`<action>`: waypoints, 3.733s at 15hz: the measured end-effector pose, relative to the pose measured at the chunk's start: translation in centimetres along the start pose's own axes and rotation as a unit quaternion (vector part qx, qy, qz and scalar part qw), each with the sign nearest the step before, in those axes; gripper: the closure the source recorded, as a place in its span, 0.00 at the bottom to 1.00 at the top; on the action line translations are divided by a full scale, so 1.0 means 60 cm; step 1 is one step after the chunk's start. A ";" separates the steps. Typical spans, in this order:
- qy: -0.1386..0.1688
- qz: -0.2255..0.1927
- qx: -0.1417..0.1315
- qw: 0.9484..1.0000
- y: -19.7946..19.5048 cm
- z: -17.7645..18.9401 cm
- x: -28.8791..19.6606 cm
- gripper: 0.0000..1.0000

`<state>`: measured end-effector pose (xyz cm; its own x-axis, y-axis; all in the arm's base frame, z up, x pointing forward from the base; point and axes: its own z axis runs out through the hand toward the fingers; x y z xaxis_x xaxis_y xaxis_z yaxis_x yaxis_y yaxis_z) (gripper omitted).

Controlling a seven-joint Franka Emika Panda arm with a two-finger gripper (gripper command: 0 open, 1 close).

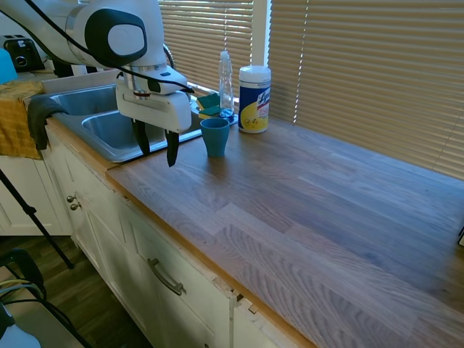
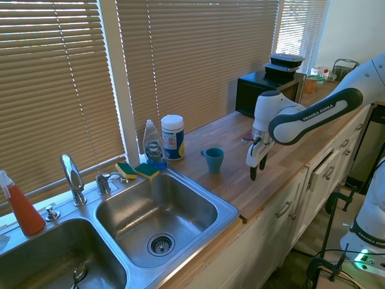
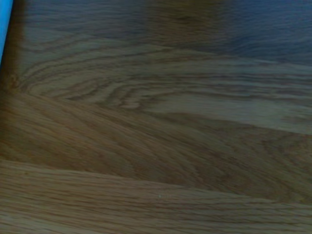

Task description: Put the mug in the sink

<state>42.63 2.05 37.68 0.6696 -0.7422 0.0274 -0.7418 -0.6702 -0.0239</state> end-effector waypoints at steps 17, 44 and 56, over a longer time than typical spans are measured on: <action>0.050 0.094 0.087 0.991 -0.092 -0.093 0.136 0.00; -0.011 0.184 0.036 0.982 -0.185 0.069 0.289 1.00; -0.016 0.174 0.034 0.984 -0.181 0.073 0.291 1.00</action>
<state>62.54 -3.68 34.07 0.3769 -0.9259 -0.0249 -0.9230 -0.3732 -0.0937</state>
